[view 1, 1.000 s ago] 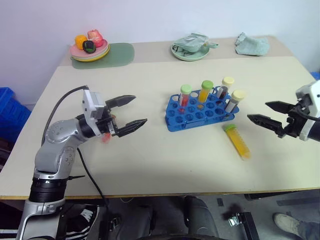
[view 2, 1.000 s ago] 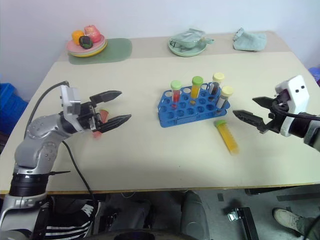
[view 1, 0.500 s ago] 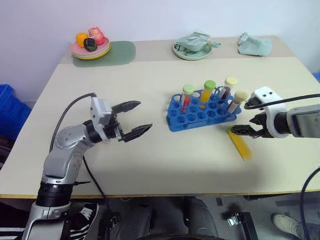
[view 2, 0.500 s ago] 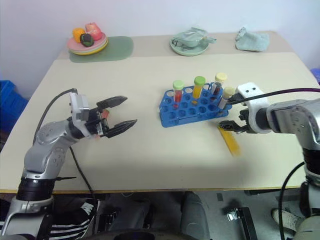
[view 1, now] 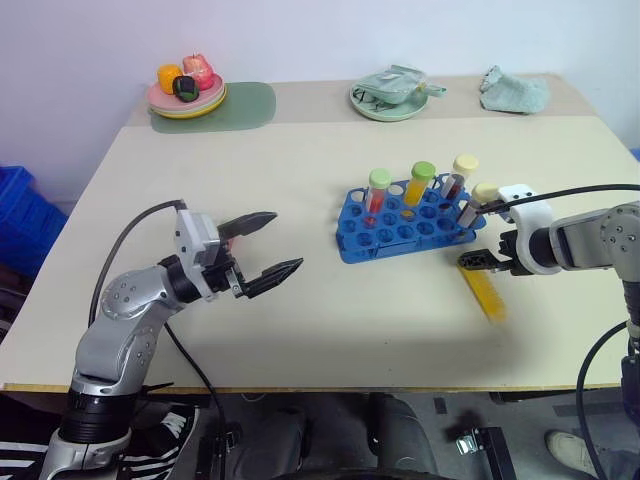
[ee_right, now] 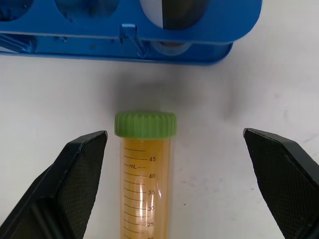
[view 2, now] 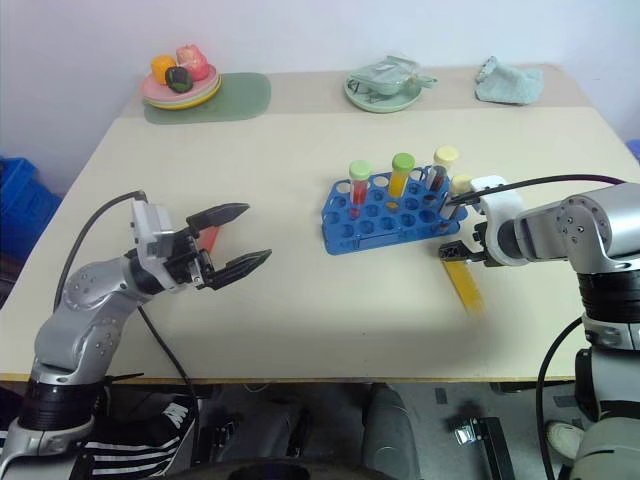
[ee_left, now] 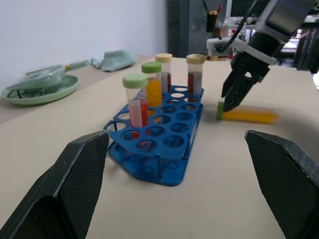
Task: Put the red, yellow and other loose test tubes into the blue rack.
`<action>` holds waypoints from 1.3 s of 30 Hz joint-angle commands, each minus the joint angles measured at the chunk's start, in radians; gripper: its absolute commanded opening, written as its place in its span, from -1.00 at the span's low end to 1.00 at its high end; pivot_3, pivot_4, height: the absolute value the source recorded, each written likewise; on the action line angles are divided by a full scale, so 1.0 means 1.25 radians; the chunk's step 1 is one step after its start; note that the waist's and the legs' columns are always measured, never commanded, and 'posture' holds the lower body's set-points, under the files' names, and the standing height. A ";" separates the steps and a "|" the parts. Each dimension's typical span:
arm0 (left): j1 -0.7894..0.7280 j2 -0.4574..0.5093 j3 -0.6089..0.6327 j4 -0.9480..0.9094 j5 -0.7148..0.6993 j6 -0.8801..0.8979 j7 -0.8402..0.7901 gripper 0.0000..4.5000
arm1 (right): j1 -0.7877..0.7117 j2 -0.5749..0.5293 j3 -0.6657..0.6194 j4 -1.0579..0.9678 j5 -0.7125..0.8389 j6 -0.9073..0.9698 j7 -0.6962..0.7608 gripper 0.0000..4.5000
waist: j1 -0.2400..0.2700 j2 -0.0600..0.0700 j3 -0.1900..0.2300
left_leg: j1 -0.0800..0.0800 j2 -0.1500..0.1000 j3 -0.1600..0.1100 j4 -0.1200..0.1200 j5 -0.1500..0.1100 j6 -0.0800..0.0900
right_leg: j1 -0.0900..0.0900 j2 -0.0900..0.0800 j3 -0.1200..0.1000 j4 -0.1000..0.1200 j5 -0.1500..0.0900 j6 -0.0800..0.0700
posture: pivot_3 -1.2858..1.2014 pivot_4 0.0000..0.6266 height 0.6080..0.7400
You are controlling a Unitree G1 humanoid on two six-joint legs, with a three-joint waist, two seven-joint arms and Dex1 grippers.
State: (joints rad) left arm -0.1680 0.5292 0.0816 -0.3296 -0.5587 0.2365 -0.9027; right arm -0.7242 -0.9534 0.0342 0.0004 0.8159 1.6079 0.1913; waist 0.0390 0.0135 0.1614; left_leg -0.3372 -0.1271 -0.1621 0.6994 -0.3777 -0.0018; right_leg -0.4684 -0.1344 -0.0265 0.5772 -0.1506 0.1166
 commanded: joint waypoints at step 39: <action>-0.008 0.002 0.011 -0.039 -0.018 0.006 0.031 1.00 | 0.053 -0.006 -0.046 -0.005 0.326 0.005 -0.323 0.01 | 0.000 0.000 0.000 | 0.000 0.000 0.000 0.000 0.000 0.000 | 0.000 0.000 0.000 0.000 0.000 0.000 | 0.03 -0.52 1.00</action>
State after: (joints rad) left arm -0.1656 0.5289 0.0871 -0.3390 -0.5760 0.2514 -0.8674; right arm -0.6386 -0.9597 0.0073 0.0047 1.2018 1.6081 -0.2096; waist 0.0392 0.0135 0.1614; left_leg -0.3369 -0.1269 -0.1618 0.6994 -0.3776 -0.0017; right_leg -0.4680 -0.1343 -0.0265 0.5769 -0.1506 0.1166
